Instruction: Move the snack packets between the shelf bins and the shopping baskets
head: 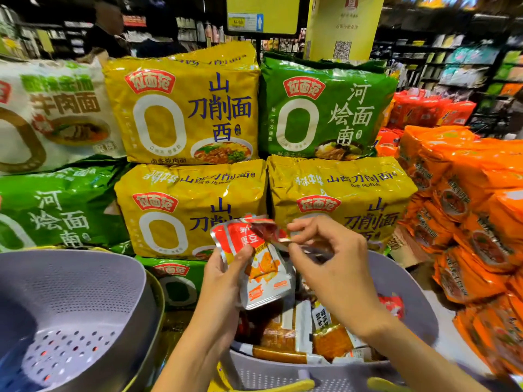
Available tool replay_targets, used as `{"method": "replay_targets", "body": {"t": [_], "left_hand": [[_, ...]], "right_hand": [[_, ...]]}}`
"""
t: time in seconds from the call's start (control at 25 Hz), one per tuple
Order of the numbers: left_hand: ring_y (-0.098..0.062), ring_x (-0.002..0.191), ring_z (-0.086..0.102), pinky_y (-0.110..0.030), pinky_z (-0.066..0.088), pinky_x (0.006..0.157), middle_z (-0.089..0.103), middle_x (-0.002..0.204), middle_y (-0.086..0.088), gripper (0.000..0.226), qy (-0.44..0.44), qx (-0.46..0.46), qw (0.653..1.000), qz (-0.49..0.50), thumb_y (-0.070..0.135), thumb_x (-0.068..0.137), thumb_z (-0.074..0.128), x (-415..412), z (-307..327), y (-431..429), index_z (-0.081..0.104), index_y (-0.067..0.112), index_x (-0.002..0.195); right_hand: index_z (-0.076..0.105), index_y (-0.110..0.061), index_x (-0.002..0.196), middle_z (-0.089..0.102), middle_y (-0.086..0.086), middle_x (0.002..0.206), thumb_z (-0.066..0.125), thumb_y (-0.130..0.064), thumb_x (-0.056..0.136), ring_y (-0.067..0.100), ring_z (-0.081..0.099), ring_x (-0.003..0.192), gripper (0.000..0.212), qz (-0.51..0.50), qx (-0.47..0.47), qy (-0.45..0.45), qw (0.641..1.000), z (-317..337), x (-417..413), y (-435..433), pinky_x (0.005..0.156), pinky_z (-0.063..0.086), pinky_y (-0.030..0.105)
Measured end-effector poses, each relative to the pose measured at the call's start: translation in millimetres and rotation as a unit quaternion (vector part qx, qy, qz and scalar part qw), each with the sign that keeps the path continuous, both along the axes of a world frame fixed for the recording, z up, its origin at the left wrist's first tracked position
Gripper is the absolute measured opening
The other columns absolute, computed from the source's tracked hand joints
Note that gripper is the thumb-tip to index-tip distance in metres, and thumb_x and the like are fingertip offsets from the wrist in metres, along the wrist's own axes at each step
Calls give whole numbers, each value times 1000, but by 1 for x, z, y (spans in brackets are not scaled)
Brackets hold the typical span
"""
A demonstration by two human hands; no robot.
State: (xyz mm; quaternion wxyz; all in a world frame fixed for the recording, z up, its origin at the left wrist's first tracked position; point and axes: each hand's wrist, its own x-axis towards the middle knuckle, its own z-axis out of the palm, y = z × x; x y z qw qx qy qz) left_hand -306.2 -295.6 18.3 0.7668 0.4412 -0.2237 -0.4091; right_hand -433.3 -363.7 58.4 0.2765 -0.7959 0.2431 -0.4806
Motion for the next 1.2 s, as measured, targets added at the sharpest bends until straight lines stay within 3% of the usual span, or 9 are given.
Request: {"method": "replay_targets", "body": {"t": [0.16, 0.24, 0.36, 0.56, 0.64, 0.76, 0.88, 0.96, 1.2], "left_hand": [[-22, 75, 70, -31, 58, 61, 71, 97, -17, 31, 17, 0, 1000, 20, 17, 92, 50, 3, 1, 0, 55, 5, 120], [-25, 77, 70, -35, 57, 65, 71, 99, -18, 32, 27, 8, 999, 19, 21, 94, 48, 4, 1, 0, 54, 7, 122], [-26, 78, 71, -36, 57, 67, 73, 95, -13, 40, 13, 25, 999, 21, 35, 89, 50, 2, 3, 1, 55, 10, 120], [-24, 87, 71, -38, 59, 74, 74, 96, -8, 59, -15, 45, 998, 30, 56, 73, 43, -2, 4, 3, 54, 20, 120], [-22, 85, 72, -34, 59, 70, 74, 94, -6, 62, -21, 51, 998, 31, 57, 73, 42, -1, 2, 2, 53, 20, 121], [-22, 88, 71, -37, 59, 74, 73, 100, -8, 68, -28, 65, 997, 16, 60, 73, 40, -2, 2, 2, 51, 18, 126], [-23, 93, 70, -42, 57, 81, 72, 104, -9, 72, -29, 71, 997, -2, 62, 74, 38, -1, 2, 2, 51, 18, 129], [-25, 95, 70, -44, 56, 83, 72, 105, -10, 72, -2, 67, 998, -16, 63, 73, 38, 2, 3, 3, 52, 19, 128], [-28, 77, 71, -37, 58, 65, 72, 98, -17, 54, 41, 32, 998, -18, 38, 69, 62, 6, 11, 11, 62, 8, 114]], "right_hand": [[63, -29, 78, 63, -20, 117, 70, -29, 75, -7, 58, 106, 8, 40, -1, 91, 995, -23, 15, 4, 80, 51, 17], [67, -29, 84, 63, -23, 111, 71, -23, 80, -7, 58, 103, 9, 70, 60, 74, 993, -21, 17, 1, 75, 53, 17], [60, -38, 97, 62, -15, 93, 75, -12, 77, 1, 60, 87, 36, 54, 141, 48, 987, -17, 21, -4, 64, 54, 21], [59, -40, 101, 60, -13, 104, 77, -28, 74, 5, 60, 86, 35, 42, 201, 58, 977, -18, 22, -13, 71, 52, 25], [61, -30, 93, 60, -7, 87, 81, -34, 64, 4, 56, 65, 36, 50, 230, 45, 971, -16, 22, -12, 62, 51, 27], [63, -25, 84, 52, -1, 67, 79, -43, 49, 8, 44, 50, 42, 39, 230, 16, 972, -13, 23, -8, 50, 43, 27], [67, -29, 83, 60, -8, 59, 82, -26, 64, 7, 55, 49, 24, 51, 229, -10, 972, -10, 24, -1, 50, 43, 23], [65, -30, 92, 62, -11, 61, 80, -17, 71, 0, 56, 51, 29, 45, 208, -8, 977, -8, 26, 1, 50, 42, 14], [68, -27, 82, 42, -10, 56, 83, -25, 67, 3, 36, 49, 22, 19, 139, 34, 990, -6, 40, 2, 48, 31, 18]]}}
